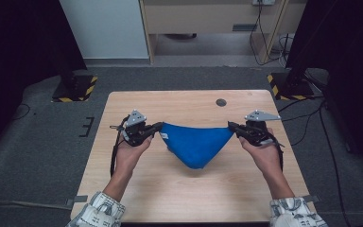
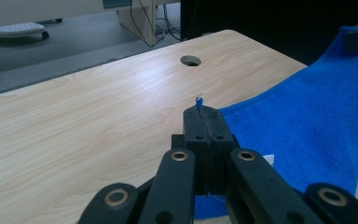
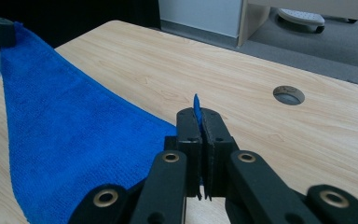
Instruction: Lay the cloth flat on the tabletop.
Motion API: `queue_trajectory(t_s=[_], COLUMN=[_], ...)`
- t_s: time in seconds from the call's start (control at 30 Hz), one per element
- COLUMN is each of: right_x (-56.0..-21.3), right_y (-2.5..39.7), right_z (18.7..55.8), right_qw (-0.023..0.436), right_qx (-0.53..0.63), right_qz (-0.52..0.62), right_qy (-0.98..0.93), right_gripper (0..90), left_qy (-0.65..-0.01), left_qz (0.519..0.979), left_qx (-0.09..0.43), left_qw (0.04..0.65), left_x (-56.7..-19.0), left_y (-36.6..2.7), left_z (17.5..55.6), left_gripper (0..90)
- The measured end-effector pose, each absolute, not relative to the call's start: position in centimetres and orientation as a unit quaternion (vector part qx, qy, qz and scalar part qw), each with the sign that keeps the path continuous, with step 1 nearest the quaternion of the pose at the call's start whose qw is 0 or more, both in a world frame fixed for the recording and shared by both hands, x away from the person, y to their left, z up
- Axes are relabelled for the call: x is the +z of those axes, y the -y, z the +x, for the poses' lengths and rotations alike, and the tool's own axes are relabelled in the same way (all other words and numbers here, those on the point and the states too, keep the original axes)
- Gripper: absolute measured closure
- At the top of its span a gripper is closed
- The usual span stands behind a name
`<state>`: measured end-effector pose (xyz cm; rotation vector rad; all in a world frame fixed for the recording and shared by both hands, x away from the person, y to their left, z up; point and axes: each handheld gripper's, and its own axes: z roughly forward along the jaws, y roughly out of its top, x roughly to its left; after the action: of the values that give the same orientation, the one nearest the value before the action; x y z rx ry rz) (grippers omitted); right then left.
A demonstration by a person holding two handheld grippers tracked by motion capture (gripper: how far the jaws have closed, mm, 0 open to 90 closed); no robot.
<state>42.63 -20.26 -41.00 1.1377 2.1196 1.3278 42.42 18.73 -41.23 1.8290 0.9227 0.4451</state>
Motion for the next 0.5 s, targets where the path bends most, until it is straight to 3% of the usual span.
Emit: queue_trajectory(t_s=[0.5], right_x=[-38.5], right_y=[20.1], right_z=[41.3], right_qw=[0.203], right_qx=[0.490], right_qz=[0.391], right_qy=[-0.752], right_gripper=[87.9], left_qy=[-0.367], left_qz=[0.749], left_qx=[0.193], left_qw=[0.517], left_x=[-38.5], left_y=[-18.9], left_z=[41.0], left_gripper=[90.0])
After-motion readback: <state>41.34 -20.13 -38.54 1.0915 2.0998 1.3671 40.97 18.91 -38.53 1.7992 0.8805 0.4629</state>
